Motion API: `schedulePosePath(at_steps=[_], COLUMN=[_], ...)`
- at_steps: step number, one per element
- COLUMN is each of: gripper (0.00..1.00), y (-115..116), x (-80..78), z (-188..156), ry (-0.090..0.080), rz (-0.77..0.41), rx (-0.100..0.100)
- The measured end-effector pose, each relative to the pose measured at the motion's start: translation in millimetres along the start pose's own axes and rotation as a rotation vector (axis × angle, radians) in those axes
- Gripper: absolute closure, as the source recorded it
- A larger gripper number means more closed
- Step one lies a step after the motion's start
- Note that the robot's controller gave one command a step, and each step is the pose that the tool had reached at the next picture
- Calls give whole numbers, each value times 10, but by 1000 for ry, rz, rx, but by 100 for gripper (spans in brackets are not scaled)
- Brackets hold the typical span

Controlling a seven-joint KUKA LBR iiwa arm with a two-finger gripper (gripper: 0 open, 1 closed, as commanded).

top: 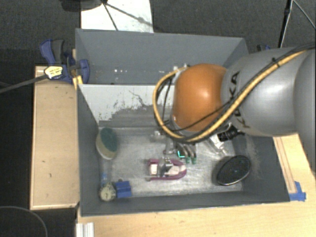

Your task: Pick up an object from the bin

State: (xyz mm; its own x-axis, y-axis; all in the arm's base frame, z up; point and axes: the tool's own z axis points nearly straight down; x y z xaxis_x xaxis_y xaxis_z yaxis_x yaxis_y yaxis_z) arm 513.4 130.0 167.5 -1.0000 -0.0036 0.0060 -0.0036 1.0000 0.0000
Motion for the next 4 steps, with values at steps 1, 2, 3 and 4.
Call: schedulePosePath(at_steps=[1,2,3,4], gripper=[0,100,100,100], y=[-366,-345,-458,-545], x=[311,302,239,316], z=[948,929,-278,-1570], ry=[-24,-29,-15,-17], rz=[-135,-130,-79,-47], rx=[-2,-5,-1,-1])
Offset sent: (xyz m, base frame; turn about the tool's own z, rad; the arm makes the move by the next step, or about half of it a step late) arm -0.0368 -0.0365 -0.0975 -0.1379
